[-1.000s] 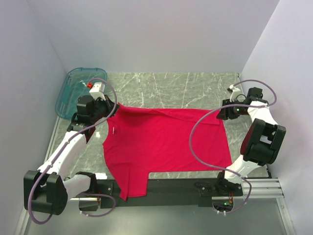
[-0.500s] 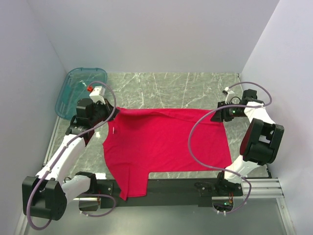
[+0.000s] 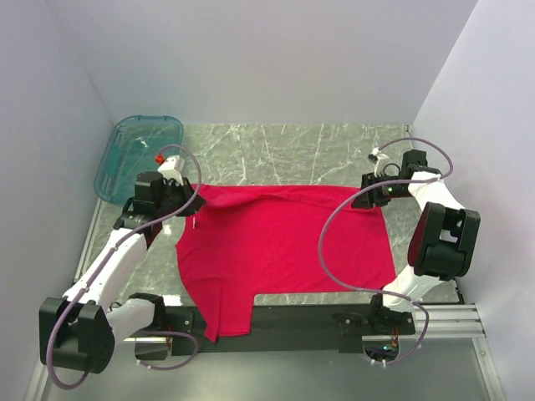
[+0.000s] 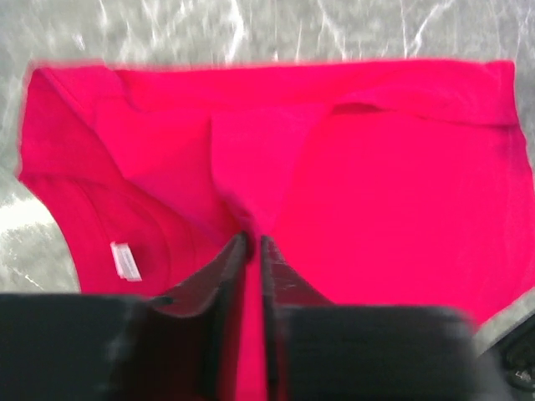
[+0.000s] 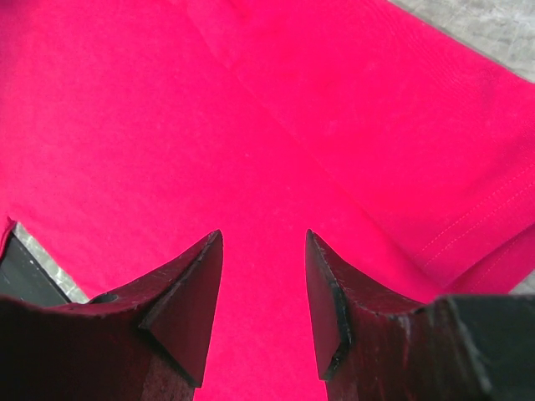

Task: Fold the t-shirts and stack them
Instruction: Fold the tshirt

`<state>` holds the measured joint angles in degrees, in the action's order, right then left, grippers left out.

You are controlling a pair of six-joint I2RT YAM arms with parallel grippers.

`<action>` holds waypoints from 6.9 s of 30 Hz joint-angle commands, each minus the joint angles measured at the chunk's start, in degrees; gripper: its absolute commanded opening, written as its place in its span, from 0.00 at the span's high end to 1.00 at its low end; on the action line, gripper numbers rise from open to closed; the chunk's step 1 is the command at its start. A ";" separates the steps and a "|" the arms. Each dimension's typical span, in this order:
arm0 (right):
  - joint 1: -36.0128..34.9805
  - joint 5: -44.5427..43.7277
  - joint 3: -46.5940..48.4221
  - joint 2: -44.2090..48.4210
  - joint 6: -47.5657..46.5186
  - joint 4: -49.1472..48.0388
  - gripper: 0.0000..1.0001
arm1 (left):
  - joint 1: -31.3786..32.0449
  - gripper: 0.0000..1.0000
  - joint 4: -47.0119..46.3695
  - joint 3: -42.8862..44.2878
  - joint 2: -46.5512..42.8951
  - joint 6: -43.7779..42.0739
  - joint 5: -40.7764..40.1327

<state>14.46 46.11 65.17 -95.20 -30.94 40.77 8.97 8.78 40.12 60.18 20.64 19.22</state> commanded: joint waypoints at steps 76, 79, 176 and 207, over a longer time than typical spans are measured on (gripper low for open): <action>-54.80 -57.27 17.19 -20.55 -2.46 -21.44 0.96 | -0.10 0.08 7.04 -2.41 -27.14 -1.22 -11.93; -54.71 -57.36 16.75 -19.85 -2.55 -21.53 1.00 | -0.18 0.08 7.04 -2.41 -27.14 -1.13 -11.93; -24.31 0.47 -3.55 17.68 0.09 -10.10 0.62 | 7.11 0.67 17.33 31.87 47.22 -9.92 -1.82; -19.29 0.92 -3.56 17.59 0.26 -9.83 0.62 | 28.56 0.26 20.86 18.16 17.29 -1.31 -15.51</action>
<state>-5.19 47.40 61.67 -78.74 -30.94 31.77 38.79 31.07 58.89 87.13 16.47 18.96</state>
